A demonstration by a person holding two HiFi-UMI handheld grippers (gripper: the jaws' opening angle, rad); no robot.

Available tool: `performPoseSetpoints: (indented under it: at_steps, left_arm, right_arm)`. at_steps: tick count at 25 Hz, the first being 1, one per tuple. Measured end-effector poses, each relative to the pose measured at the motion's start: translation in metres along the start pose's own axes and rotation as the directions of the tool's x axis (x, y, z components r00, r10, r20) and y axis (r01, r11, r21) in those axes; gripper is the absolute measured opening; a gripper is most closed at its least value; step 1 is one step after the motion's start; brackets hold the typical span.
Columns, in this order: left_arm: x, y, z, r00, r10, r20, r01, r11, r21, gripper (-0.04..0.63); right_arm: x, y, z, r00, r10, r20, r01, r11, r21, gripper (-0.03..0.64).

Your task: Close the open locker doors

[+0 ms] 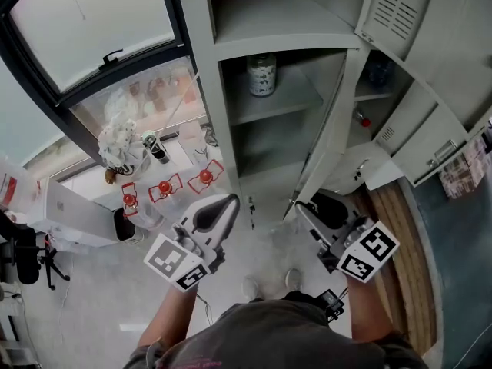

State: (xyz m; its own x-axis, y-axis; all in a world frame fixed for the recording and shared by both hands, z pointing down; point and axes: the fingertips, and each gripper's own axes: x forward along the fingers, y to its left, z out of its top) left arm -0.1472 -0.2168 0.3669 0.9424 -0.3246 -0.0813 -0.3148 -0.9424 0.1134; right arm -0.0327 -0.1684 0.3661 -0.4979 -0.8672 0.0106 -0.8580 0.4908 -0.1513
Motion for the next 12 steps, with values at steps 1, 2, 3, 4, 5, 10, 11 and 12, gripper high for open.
performPoseSetpoints:
  at_steps: [1, 2, 3, 4, 5, 10, 11, 12]
  left_arm:
    - [-0.002, 0.002, 0.0, 1.0, 0.004, 0.0, -0.004, 1.0, 0.0, 0.009]
    - [-0.003, 0.005, 0.001, 1.0, 0.008, 0.001, -0.008, 1.0, 0.001, 0.009]
    - [-0.004, 0.007, 0.001, 1.0, 0.012, 0.002, -0.012, 1.0, 0.002, 0.009]
    - [-0.005, 0.009, 0.001, 1.0, 0.017, 0.003, -0.017, 1.0, 0.002, 0.009]
    - [-0.007, 0.011, 0.002, 1.0, 0.021, 0.004, -0.021, 1.0, 0.002, 0.009]
    - [-0.013, 0.021, 0.004, 0.999, 0.042, 0.009, -0.042, 0.999, 0.0, 0.009]
    - [-0.014, 0.022, 0.004, 0.999, 0.046, 0.01, -0.046, 0.999, 0.0, 0.009]
    - [-0.014, 0.024, 0.004, 0.999, 0.05, 0.011, -0.05, 0.999, -0.001, 0.009]
  right_arm:
    - [0.003, 0.001, 0.0, 1.0, 0.005, -0.001, -0.005, 1.0, 0.0, 0.135]
    - [0.006, 0.001, 0.0, 1.0, 0.01, -0.002, -0.01, 1.0, -0.001, 0.133]
    - [0.009, 0.002, 0.0, 1.0, 0.014, -0.003, -0.014, 1.0, -0.001, 0.132]
    - [0.012, 0.002, 0.0, 1.0, 0.018, -0.004, -0.018, 1.0, -0.001, 0.13]
    - [0.015, 0.002, 0.0, 1.0, 0.022, -0.006, -0.022, 1.0, 0.0, 0.13]
    - [0.03, 0.006, -0.001, 0.999, 0.042, -0.016, -0.042, 0.999, -0.001, 0.126]
    - [0.032, 0.006, -0.001, 0.999, 0.046, -0.017, -0.046, 0.999, -0.001, 0.126]
    - [0.035, 0.006, -0.001, 0.999, 0.05, -0.017, -0.05, 0.999, -0.001, 0.126]
